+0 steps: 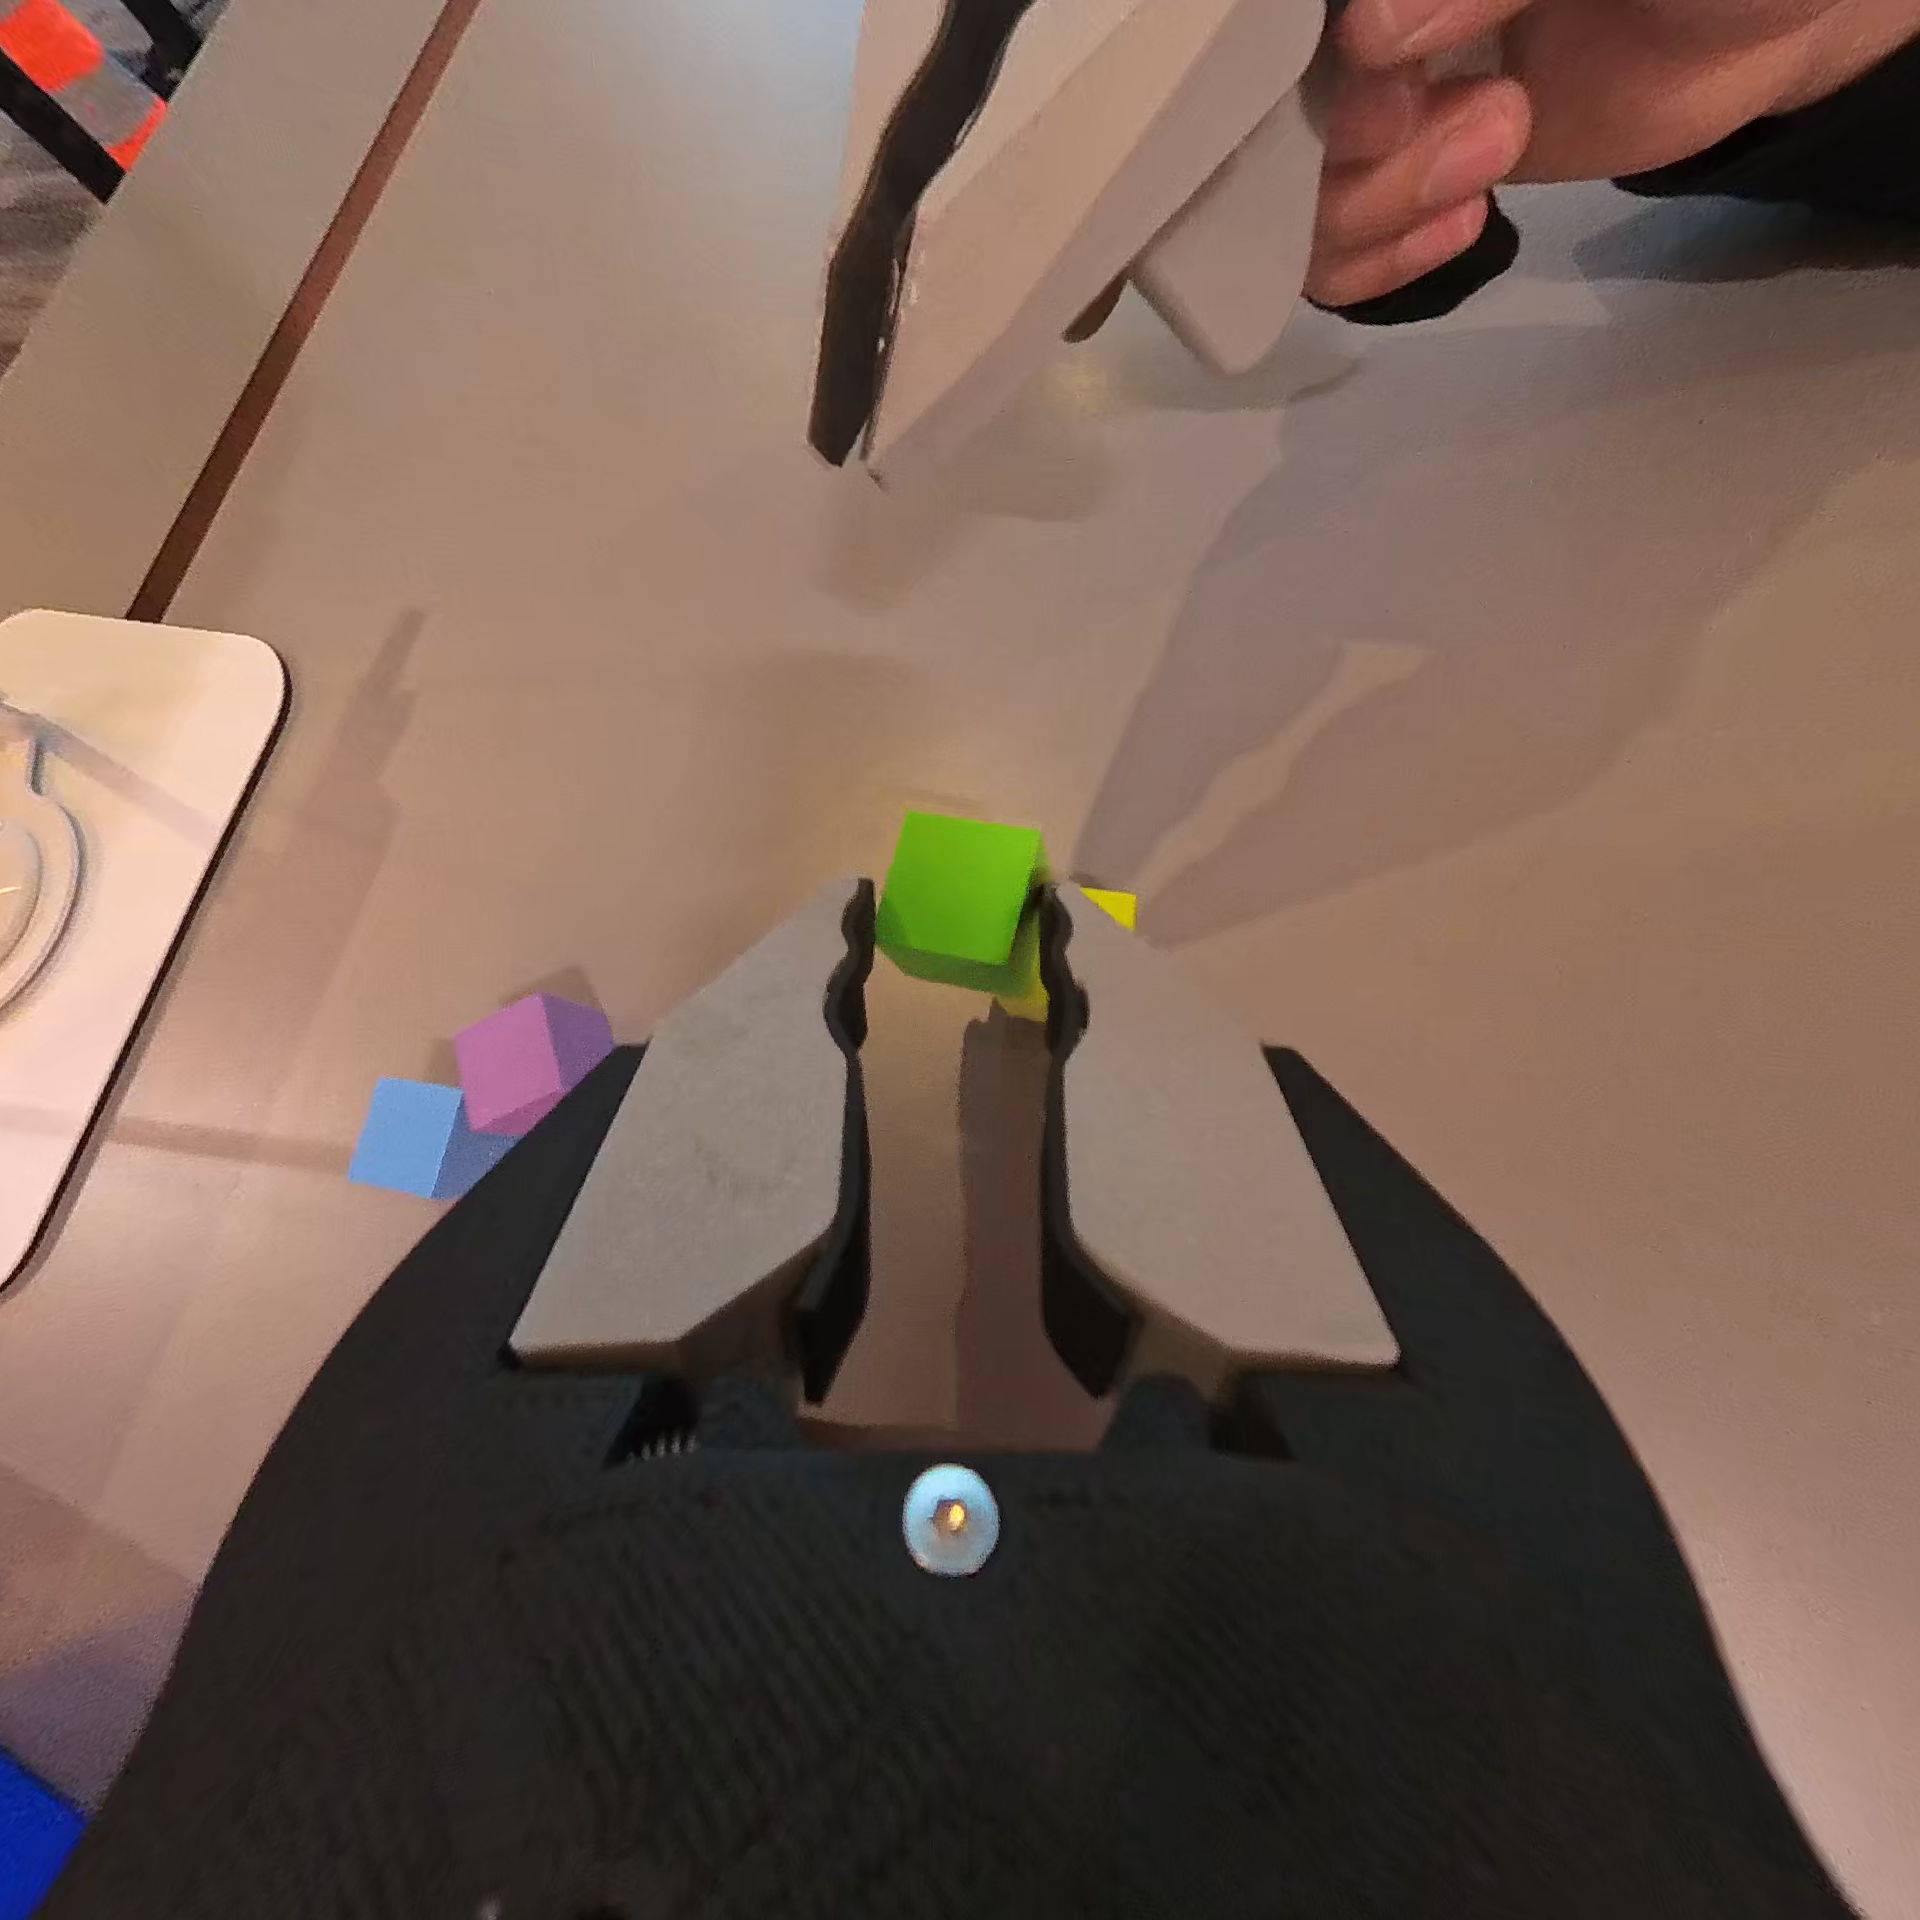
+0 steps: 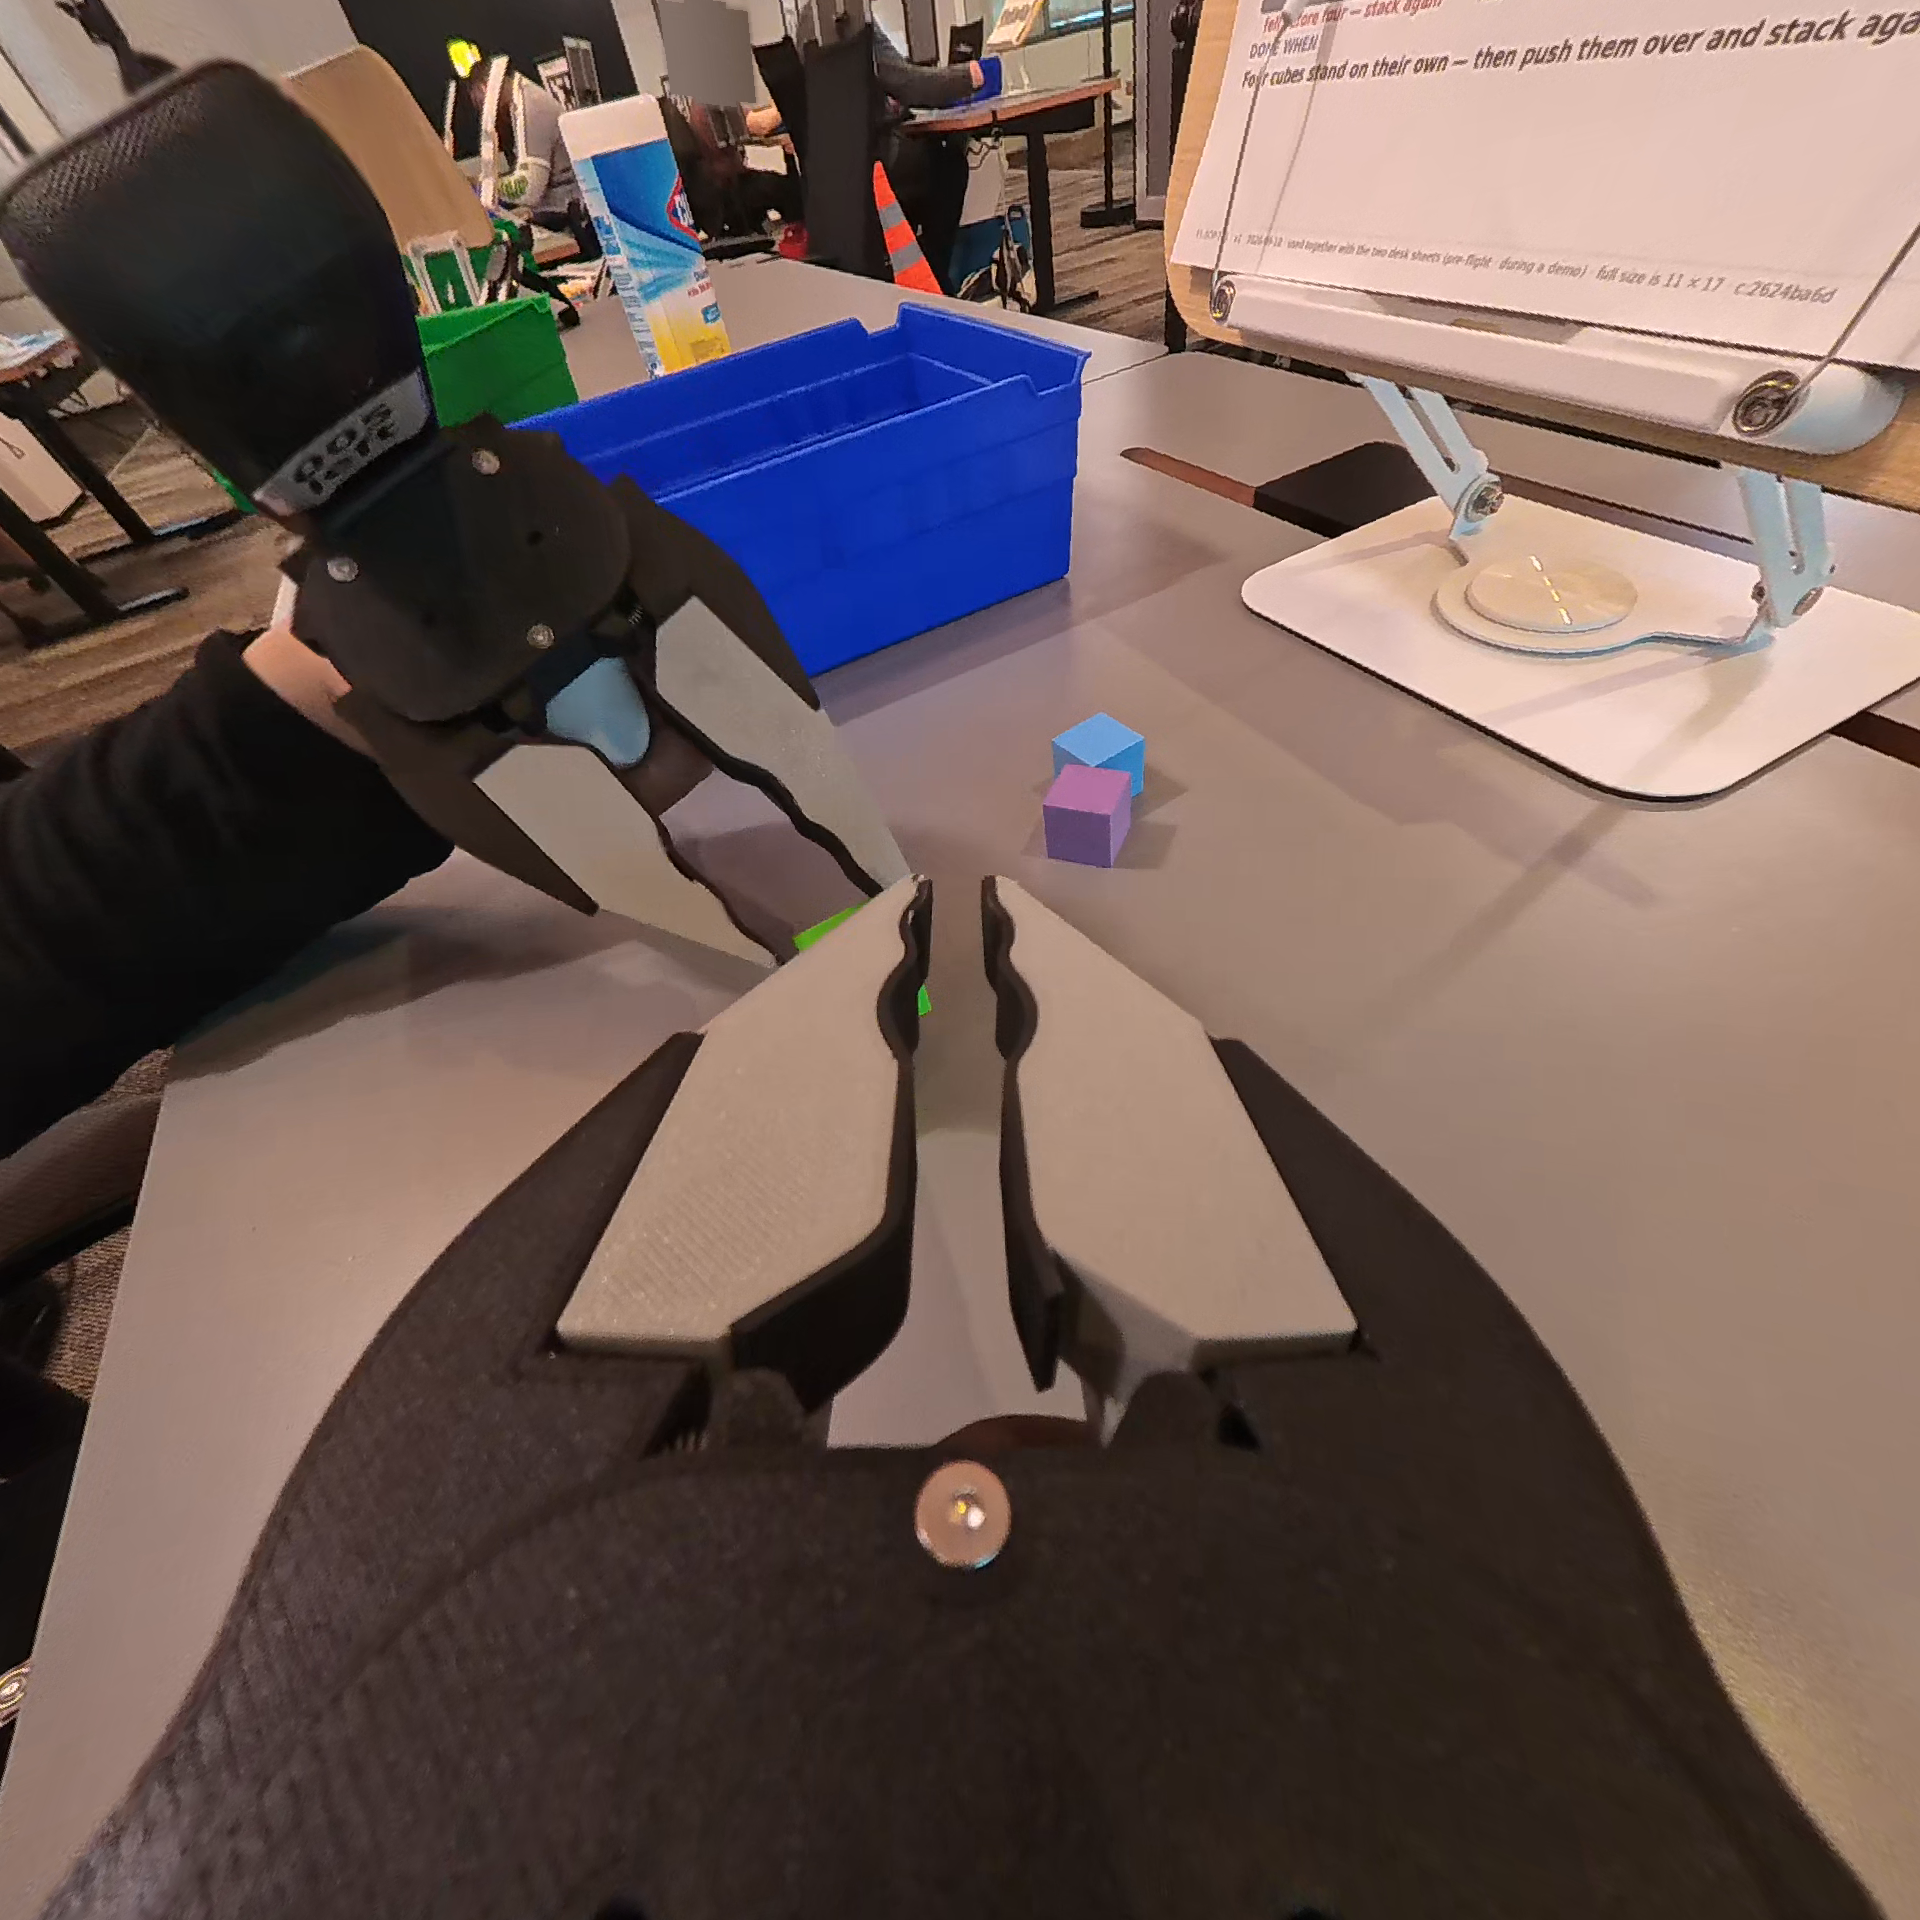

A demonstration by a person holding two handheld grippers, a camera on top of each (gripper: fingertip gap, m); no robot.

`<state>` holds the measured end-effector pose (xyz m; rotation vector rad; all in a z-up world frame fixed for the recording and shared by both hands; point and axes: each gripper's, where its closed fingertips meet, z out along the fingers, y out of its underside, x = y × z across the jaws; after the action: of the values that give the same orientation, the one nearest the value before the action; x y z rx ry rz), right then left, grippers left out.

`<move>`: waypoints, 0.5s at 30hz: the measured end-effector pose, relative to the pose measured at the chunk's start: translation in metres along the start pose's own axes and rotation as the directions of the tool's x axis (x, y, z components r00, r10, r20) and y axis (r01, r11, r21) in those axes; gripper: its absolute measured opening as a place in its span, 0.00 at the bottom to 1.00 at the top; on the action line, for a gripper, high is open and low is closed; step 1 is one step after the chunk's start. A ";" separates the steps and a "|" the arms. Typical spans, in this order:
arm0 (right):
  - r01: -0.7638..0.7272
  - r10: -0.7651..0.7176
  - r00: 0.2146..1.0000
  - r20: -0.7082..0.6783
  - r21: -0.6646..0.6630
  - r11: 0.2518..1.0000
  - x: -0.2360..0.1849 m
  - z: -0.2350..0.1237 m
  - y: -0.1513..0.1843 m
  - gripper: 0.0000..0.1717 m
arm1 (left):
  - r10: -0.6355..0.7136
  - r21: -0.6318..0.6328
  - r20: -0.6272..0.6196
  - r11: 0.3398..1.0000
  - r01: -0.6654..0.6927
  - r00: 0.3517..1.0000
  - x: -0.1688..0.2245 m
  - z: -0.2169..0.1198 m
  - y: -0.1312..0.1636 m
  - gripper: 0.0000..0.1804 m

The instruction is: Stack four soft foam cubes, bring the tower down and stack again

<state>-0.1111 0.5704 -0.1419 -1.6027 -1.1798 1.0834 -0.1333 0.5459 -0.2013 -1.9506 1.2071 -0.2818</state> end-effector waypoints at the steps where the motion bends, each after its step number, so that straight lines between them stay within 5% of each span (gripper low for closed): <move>1: -0.001 0.001 1.000 0.000 0.002 1.000 0.000 0.000 0.000 0.04 | 0.004 -0.004 0.007 1.000 -0.004 1.000 0.000 0.000 0.001 0.16; 15: 0.000 0.000 1.000 -0.001 0.005 1.000 0.000 -0.001 -0.001 0.04 | 0.018 0.002 0.002 1.000 -0.018 1.000 0.018 0.000 0.000 0.16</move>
<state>-0.1105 0.5706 -0.1404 -1.5995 -1.1755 1.0844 -0.1244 0.5311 -0.2049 -1.9364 1.2223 -0.2718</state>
